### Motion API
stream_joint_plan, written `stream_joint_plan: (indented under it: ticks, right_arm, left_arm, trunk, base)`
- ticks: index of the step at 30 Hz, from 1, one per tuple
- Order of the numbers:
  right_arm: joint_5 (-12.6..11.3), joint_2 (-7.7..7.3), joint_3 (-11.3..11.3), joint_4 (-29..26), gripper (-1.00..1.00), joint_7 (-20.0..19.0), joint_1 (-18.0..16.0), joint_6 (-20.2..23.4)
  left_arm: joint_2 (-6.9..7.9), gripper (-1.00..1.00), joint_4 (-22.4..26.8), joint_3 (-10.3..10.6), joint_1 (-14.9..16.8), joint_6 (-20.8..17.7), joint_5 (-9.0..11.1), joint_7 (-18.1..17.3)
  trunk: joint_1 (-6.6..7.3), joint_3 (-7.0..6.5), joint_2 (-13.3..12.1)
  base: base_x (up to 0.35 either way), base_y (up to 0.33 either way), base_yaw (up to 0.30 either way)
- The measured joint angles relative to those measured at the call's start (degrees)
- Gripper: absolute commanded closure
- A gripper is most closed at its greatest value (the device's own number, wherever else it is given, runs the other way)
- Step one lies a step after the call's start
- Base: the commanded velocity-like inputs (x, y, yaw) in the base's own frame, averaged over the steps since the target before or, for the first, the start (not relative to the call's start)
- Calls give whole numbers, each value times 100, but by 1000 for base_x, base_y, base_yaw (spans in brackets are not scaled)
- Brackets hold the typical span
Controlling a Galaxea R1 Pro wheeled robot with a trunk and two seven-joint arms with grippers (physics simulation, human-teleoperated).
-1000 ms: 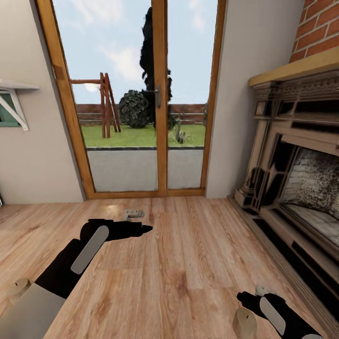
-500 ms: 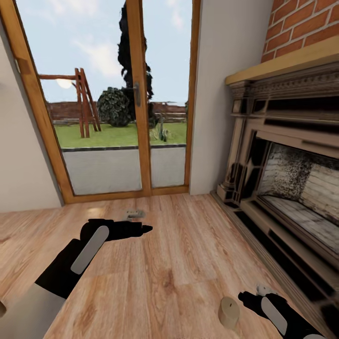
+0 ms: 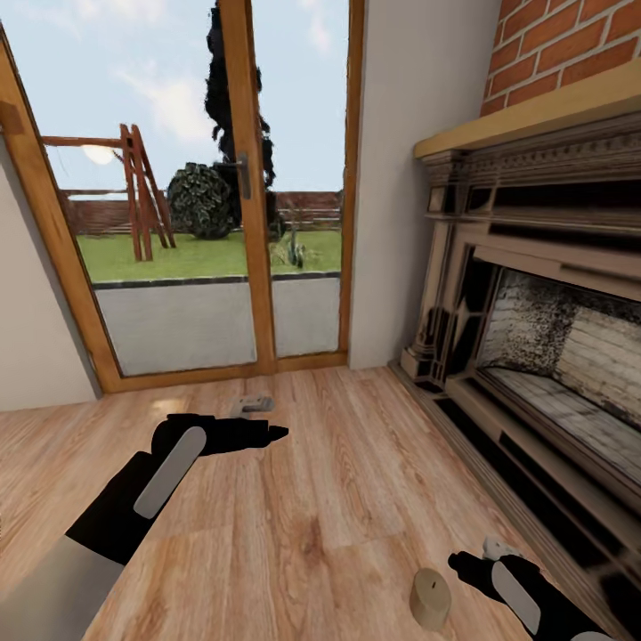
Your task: Place each of the two pumpkins and all three candles from the living room inside a cabinet in the living room (use any cabinet), then make sure every cabinet is closed, and position the cauldron so it is next to a table in the living room.
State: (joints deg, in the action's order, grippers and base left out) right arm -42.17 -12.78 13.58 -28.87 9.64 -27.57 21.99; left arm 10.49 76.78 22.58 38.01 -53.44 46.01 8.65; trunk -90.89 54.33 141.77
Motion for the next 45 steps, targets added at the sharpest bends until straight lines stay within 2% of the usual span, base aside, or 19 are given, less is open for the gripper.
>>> stream_joint_plan:
  ticks: [33,39,45]
  right_arm:
    - [23,10,7,0,-100,2,0,2]
    - [23,6,2,7,-100,2,0,2]
    - [23,-1,1,10,-100,1,0,2]
  left_arm:
    - [-21,-100,48,7,-1,-18,-33,17]
    - [-3,-100,181,9,-1,-153,-32,17]
    - [-5,-100,227,3,-1,-202,-46,16]
  trunk:
    - [0,0,0]
    - [0,0,0]
    - [-86,118,147]
  base:
    - [105,25,-1]
    - [11,0,0]
    - [2,0,0]
